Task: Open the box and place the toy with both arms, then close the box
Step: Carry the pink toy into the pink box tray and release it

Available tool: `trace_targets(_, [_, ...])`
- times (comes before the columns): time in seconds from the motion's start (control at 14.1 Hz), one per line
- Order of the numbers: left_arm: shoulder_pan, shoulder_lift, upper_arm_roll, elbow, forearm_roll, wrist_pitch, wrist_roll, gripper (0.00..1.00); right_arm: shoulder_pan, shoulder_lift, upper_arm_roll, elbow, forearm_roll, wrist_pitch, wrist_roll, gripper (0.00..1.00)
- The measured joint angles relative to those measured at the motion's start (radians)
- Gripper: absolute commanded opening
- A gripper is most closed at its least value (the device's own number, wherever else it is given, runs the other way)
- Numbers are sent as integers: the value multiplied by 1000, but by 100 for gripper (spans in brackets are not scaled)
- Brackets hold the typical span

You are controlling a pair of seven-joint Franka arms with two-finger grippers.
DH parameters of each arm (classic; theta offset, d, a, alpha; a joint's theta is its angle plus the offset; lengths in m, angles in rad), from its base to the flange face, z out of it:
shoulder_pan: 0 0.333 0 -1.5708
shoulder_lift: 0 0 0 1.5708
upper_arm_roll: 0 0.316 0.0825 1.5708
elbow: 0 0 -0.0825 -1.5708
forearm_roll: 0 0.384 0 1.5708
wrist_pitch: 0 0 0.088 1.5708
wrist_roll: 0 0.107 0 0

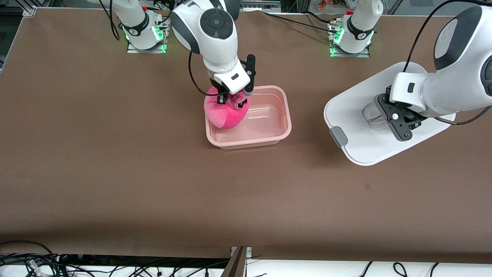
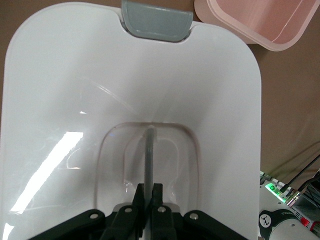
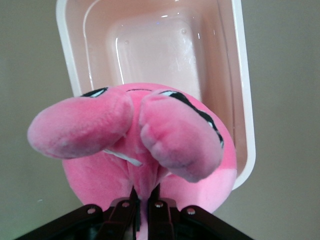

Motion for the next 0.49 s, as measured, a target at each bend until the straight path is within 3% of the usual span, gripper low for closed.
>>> trace_targets(0.49, [0, 0, 0, 0, 0, 0, 0, 0, 4, 99, 0, 1, -26, 117, -21, 0])
